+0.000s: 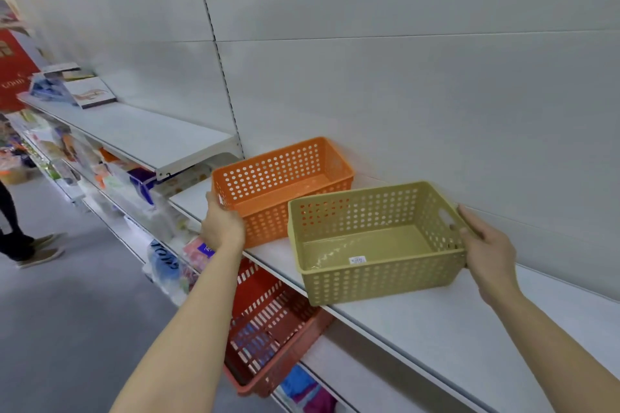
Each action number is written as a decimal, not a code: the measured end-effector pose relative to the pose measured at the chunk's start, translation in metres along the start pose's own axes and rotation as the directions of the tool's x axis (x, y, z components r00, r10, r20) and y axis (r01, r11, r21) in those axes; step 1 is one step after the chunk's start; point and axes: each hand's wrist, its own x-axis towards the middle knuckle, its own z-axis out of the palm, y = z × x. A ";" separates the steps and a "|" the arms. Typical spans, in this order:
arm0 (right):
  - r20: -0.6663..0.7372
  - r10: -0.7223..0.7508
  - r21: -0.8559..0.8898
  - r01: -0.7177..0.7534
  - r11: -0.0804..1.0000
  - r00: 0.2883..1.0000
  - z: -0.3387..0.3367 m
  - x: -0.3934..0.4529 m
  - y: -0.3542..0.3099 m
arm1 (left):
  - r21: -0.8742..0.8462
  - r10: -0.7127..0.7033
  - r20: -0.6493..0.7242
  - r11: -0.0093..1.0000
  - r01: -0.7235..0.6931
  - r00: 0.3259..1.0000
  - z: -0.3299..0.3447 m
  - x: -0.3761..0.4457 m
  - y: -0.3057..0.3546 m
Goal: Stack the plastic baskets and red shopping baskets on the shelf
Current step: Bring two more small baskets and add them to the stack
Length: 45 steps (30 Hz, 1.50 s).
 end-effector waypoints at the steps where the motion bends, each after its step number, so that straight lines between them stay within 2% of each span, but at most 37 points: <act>1: -0.001 -0.017 0.036 0.017 0.999 1.000 -0.003 -0.003 0.003 | -0.074 -0.019 -0.018 0.997 0.018 1.000 -0.001 -0.005 0.000; 4: -0.035 -0.040 0.127 0.045 0.991 0.999 -0.021 -0.014 0.010 | -0.271 -0.028 -0.084 0.963 0.004 0.996 -0.007 -0.025 0.006; 7: -0.073 -0.063 0.192 0.076 0.978 0.995 -0.045 -0.029 0.012 | -0.366 0.008 -0.107 0.930 -0.046 0.994 -0.015 -0.053 0.012; 11: -0.112 -0.118 0.263 0.144 0.954 0.987 -0.088 -0.055 0.009 | -0.335 0.029 -0.092 0.940 -0.058 0.995 -0.025 -0.102 0.018; 17: -0.167 -0.164 0.244 0.202 0.949 0.972 -0.175 -0.107 0.009 | -0.319 0.033 -0.117 0.945 -0.069 0.993 -0.032 -0.204 0.028; 25: -0.312 -0.171 0.204 0.242 0.949 0.935 -0.285 -0.181 0.006 | -0.296 0.049 -0.049 0.953 -0.061 0.998 -0.039 -0.312 0.053; 36: -0.595 -0.147 0.110 0.261 0.959 0.790 -0.427 -0.312 0.007 | -0.365 0.213 0.143 0.919 -0.149 0.967 -0.059 -0.466 0.083; 45: -0.751 -0.221 -0.043 0.288 0.957 0.622 -0.578 -0.396 -0.001 | -0.512 0.320 0.244 0.844 -0.158 0.916 -0.079 -0.625 0.141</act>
